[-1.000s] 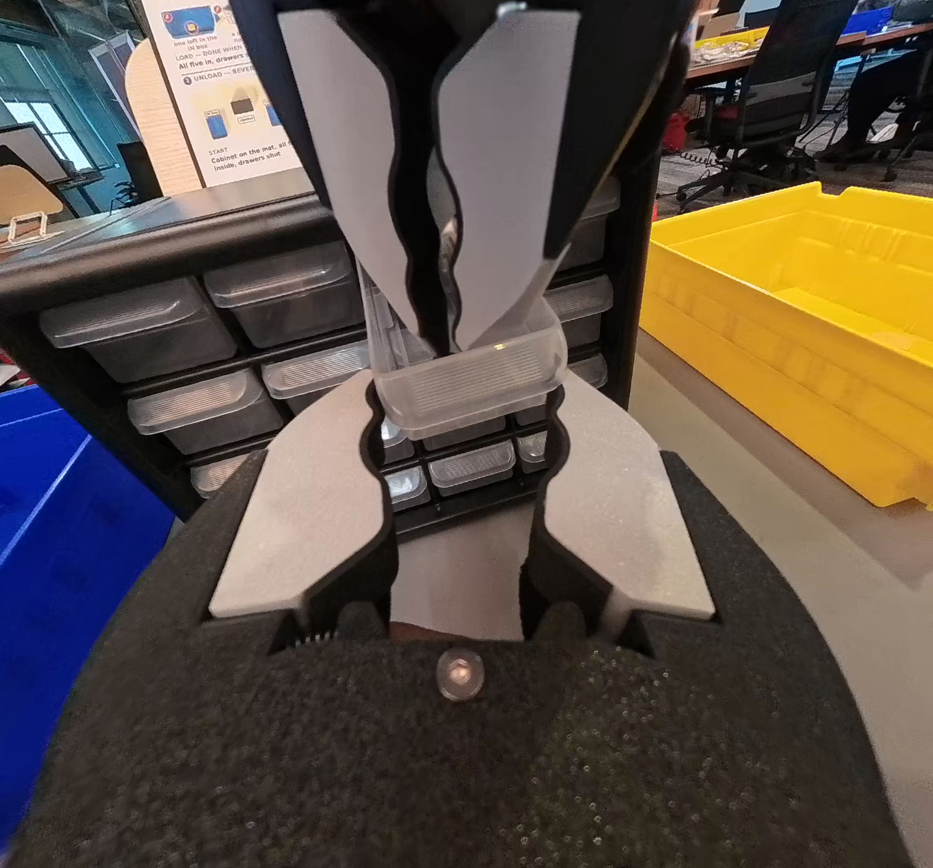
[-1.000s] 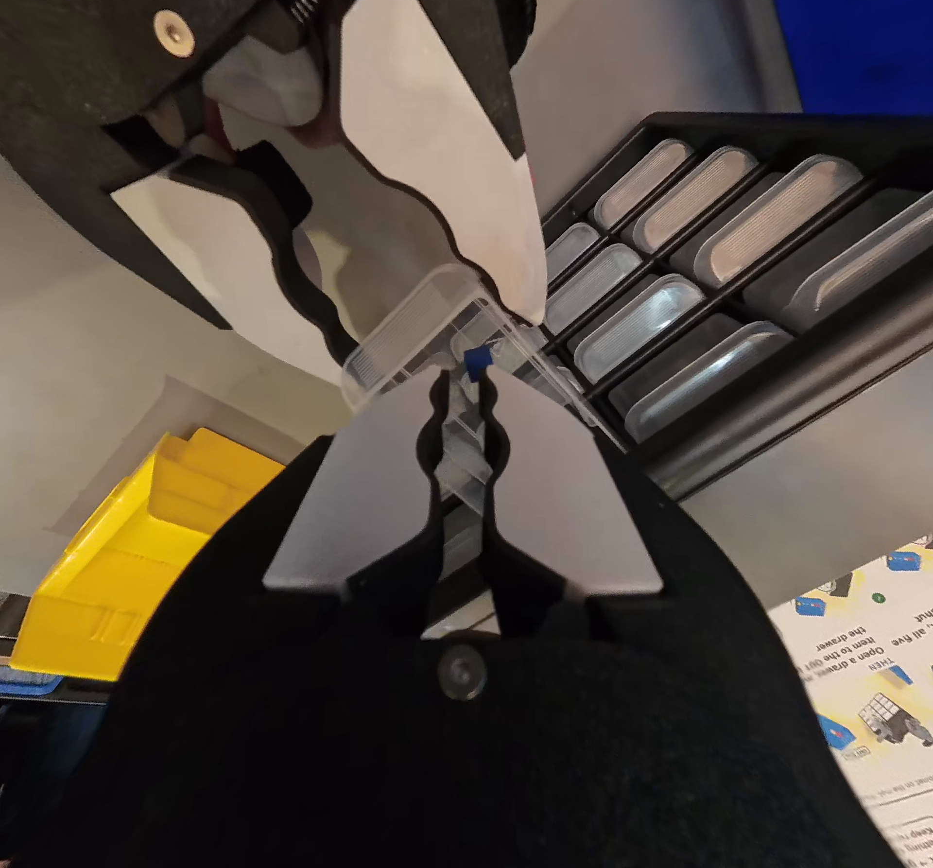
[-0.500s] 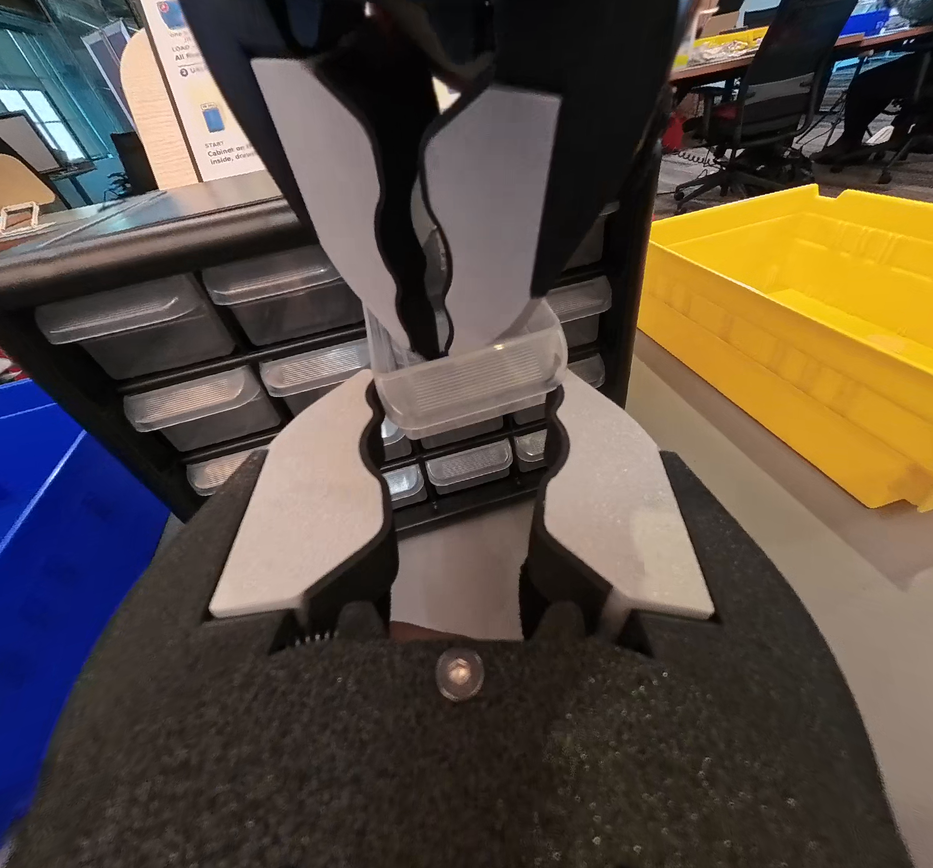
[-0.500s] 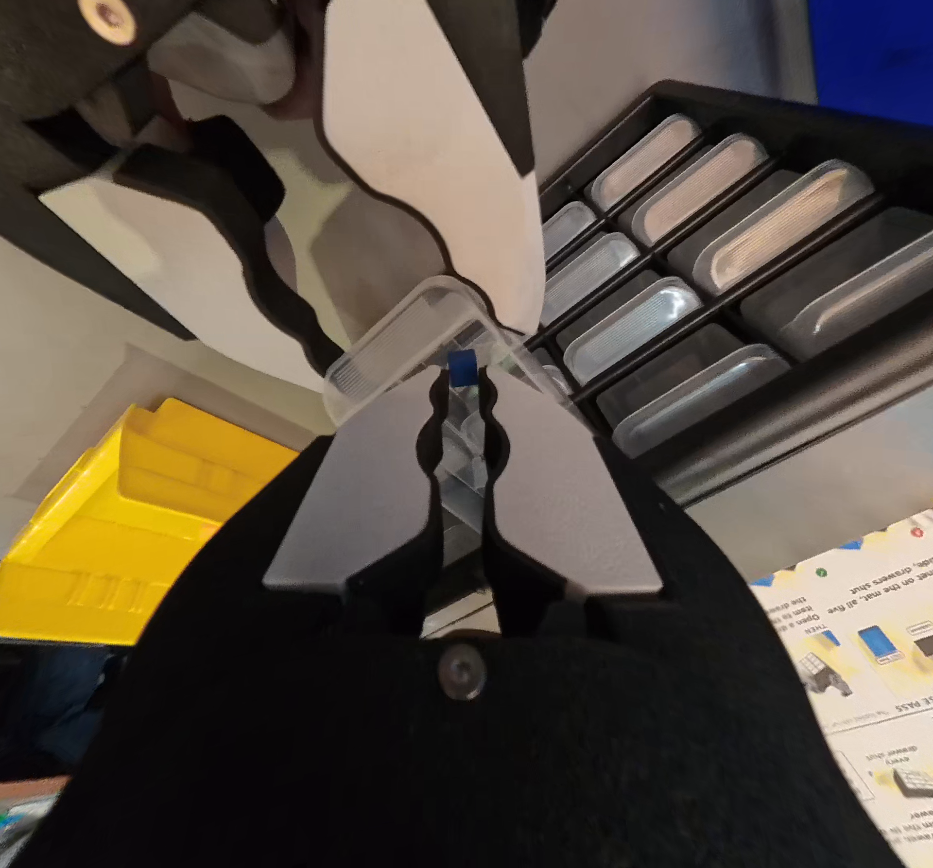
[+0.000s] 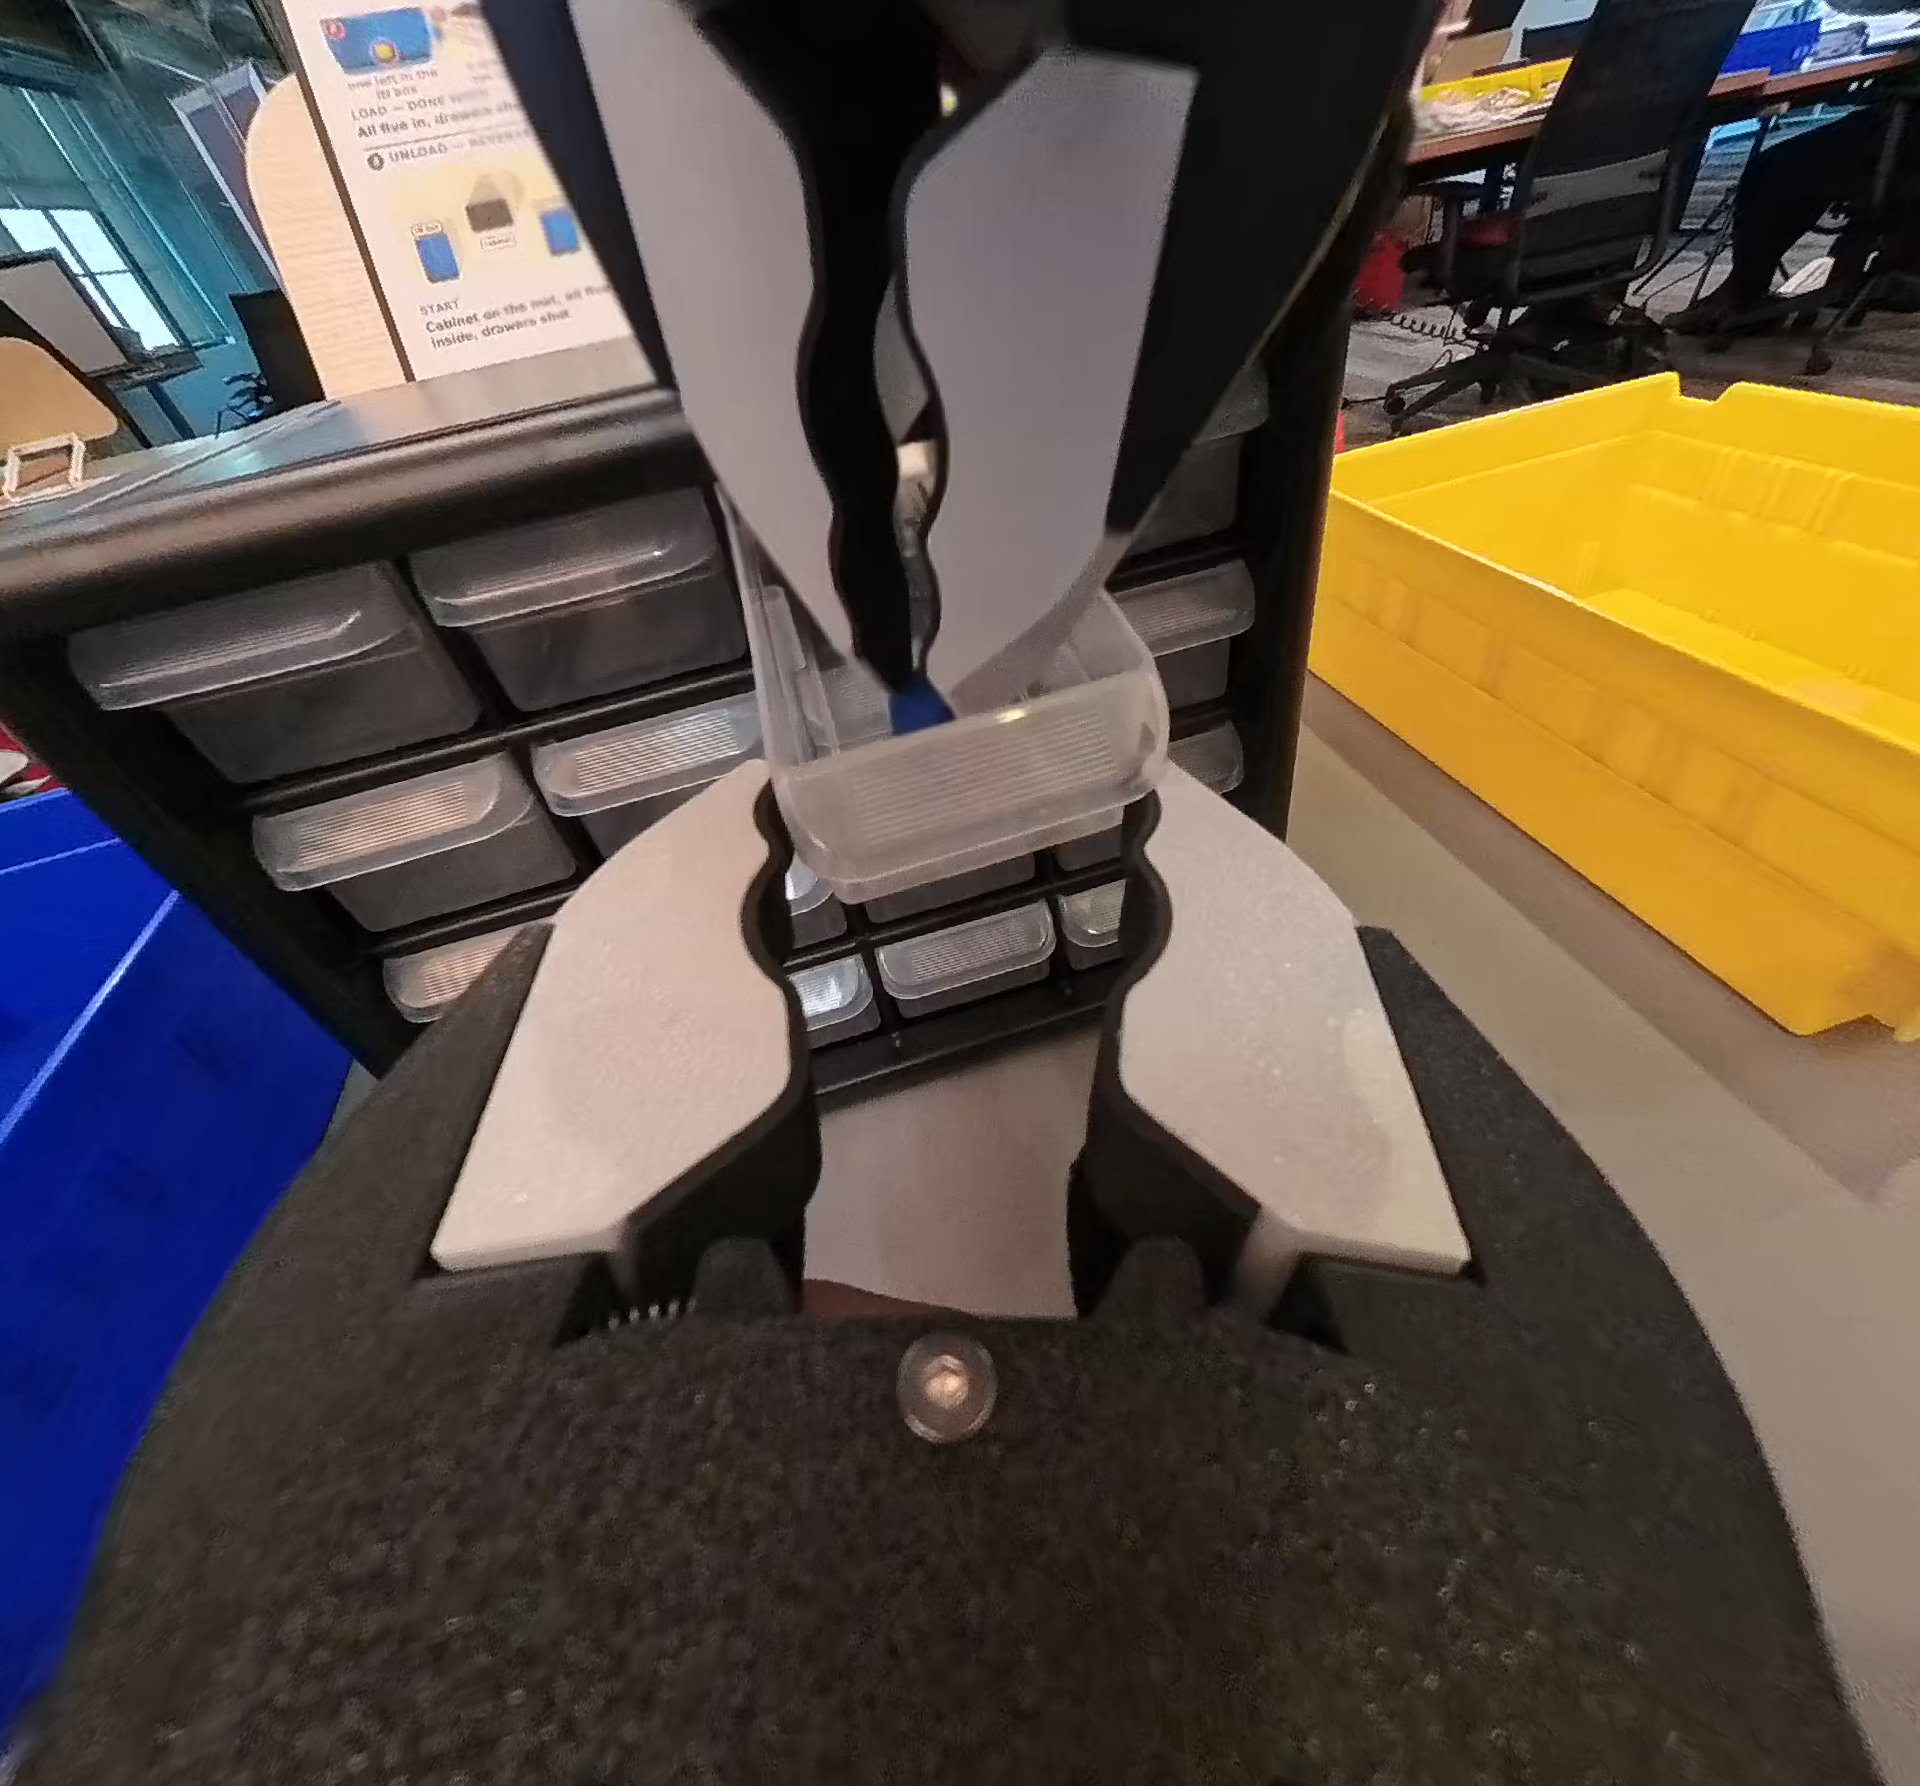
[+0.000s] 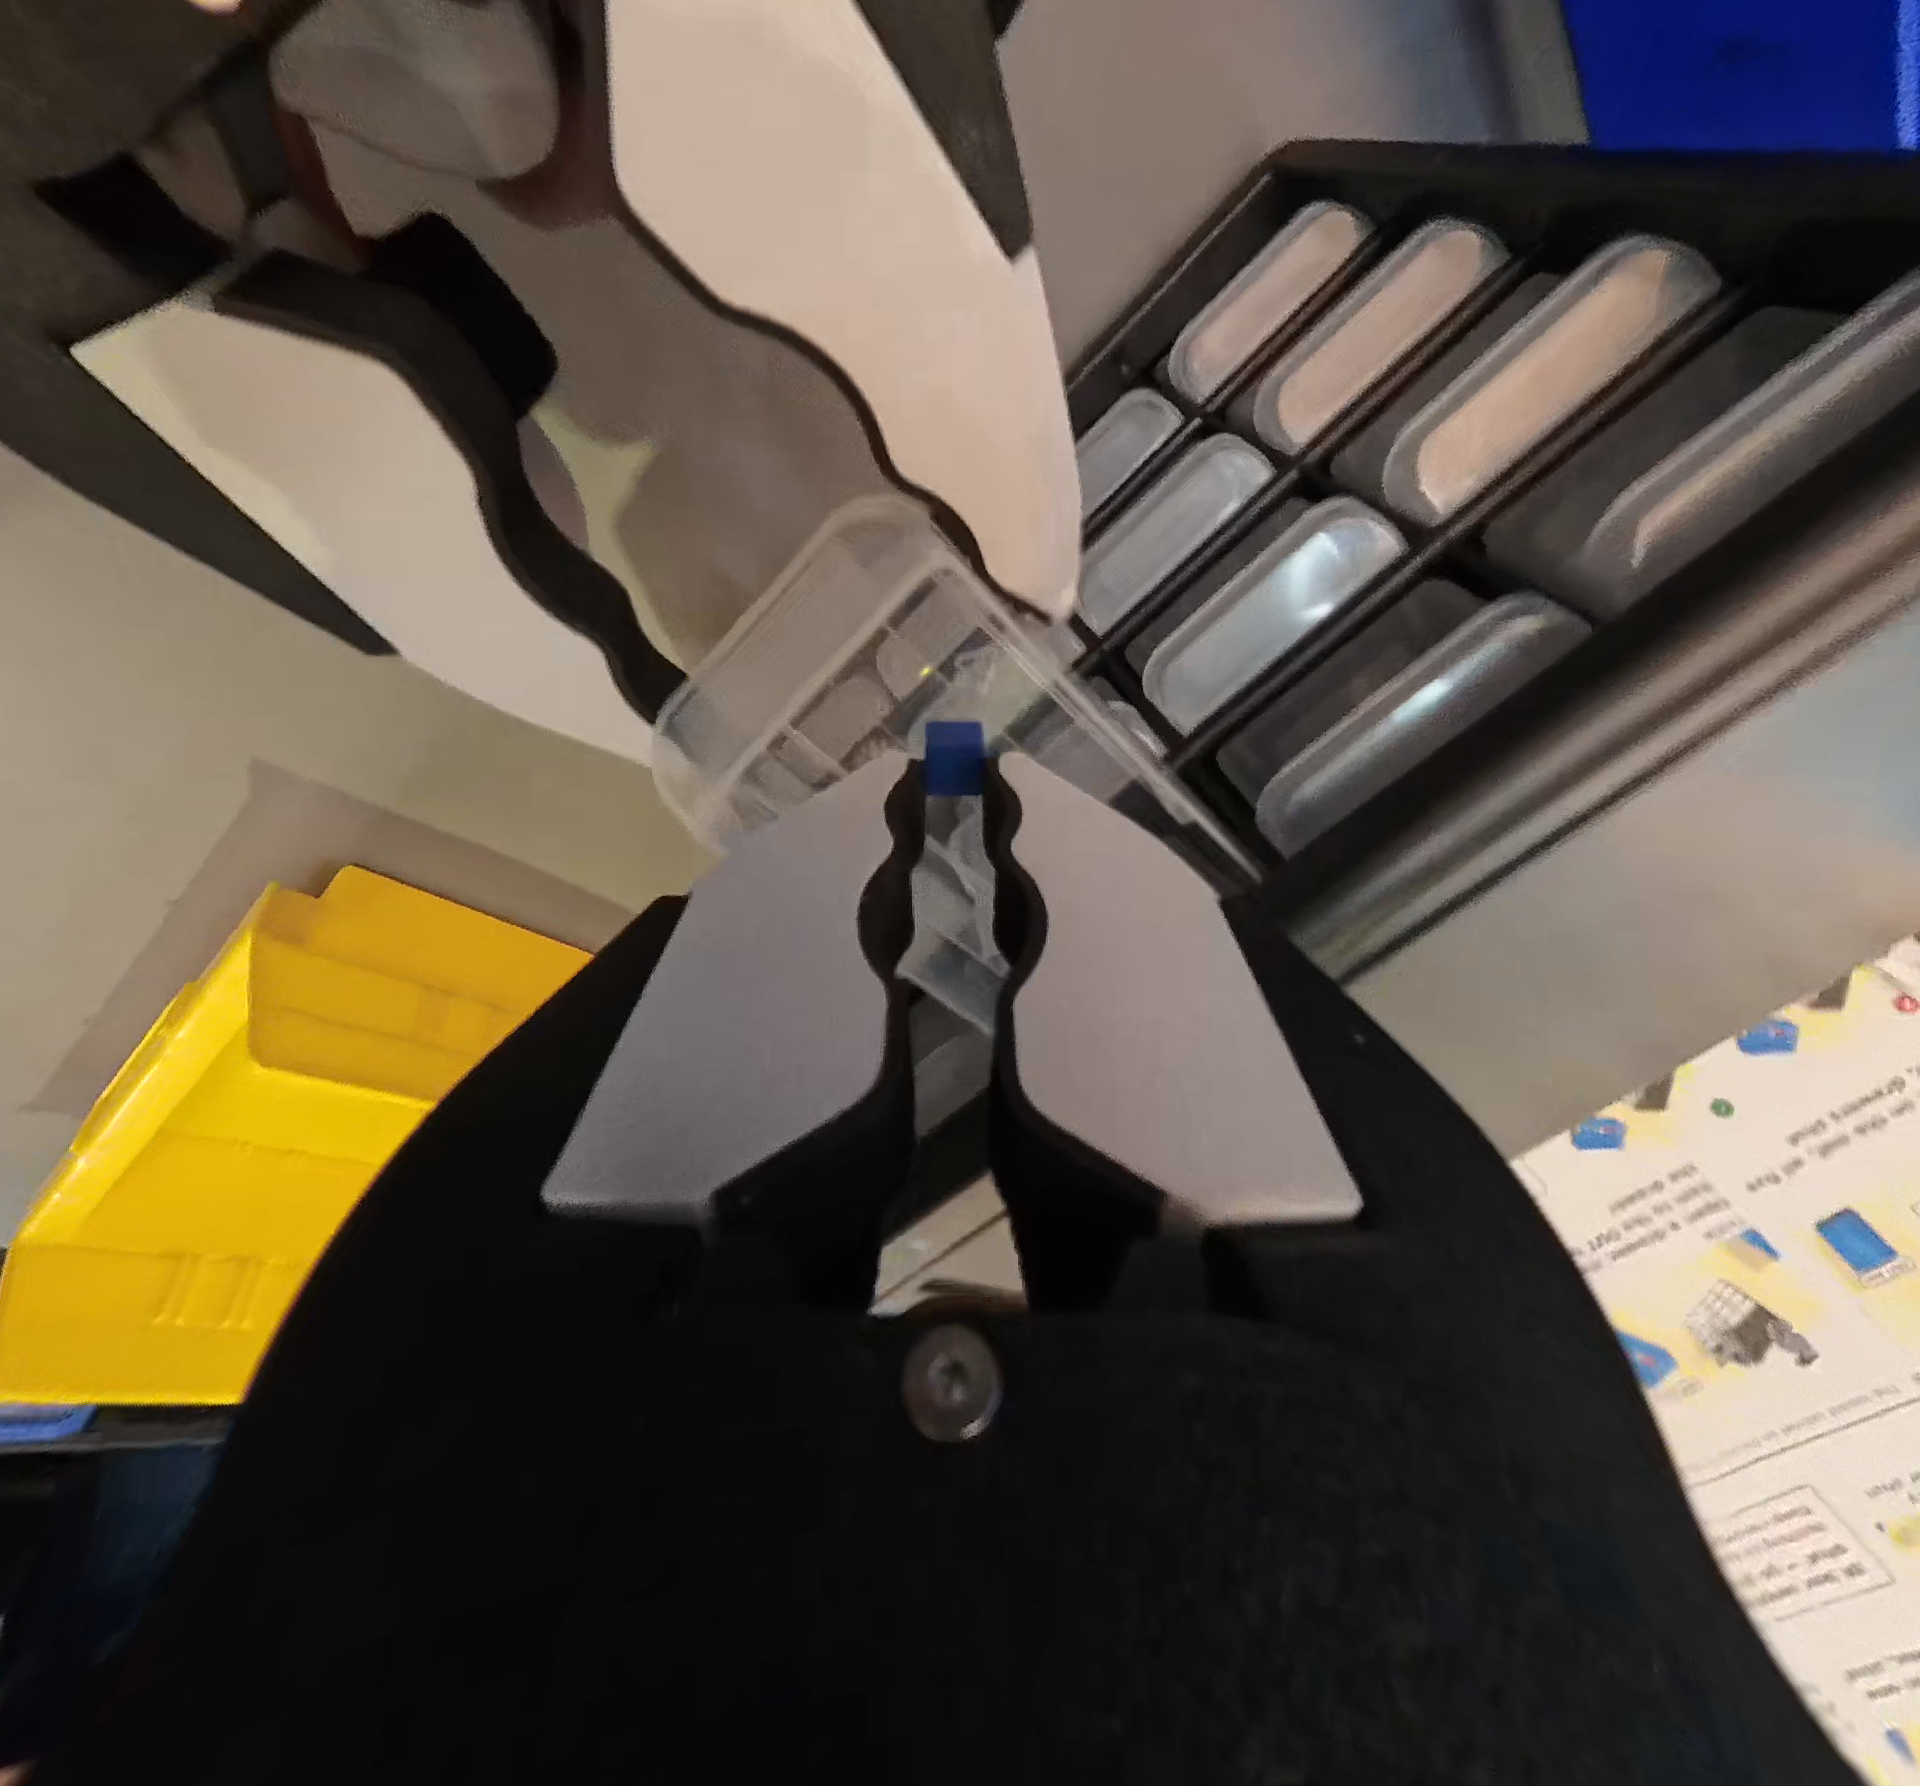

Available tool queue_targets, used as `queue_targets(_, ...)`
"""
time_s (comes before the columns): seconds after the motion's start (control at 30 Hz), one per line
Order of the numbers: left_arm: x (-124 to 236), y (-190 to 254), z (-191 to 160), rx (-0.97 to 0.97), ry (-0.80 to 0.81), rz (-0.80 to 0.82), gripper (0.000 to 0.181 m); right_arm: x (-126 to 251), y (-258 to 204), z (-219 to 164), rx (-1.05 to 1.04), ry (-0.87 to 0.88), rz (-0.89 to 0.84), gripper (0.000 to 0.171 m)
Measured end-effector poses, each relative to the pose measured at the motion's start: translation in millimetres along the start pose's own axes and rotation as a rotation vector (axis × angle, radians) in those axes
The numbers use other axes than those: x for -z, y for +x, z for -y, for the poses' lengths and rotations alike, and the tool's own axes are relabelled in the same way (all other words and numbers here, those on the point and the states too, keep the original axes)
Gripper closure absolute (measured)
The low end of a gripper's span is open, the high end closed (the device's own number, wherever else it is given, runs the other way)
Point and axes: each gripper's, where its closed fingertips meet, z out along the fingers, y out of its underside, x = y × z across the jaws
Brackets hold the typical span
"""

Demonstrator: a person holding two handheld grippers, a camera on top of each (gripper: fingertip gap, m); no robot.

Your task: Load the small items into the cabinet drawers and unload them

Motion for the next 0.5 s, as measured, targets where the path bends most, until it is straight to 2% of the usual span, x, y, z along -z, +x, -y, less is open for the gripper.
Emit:
queue_targets(0.13, -0.2, 0.0, 0.4, 0.009, -0.006, -0.003, 0.121, 23.5, 5.7, -11.1, -0.112, 0.077, -0.049, 0.162)
queue_targets(0.27, -1.0, -0.7, 1.1, 0.016, -0.013, -0.008, 0.121, 80.7, 7.9, -22.9, -0.281, 0.216, -0.148, 0.162)
queue_targets(0.4, -1.0, -0.8, 2.1, 0.024, -0.022, -0.015, 0.121, 138.8, -9.3, -82.0, -0.515, 0.243, -0.281, 0.161)
queue_targets(0.5, -0.9, -1.2, 3.3, 0.028, -0.026, -0.023, 0.121, 132.0, -51.3, -157.3, -0.736, 0.128, -0.308, 0.161)
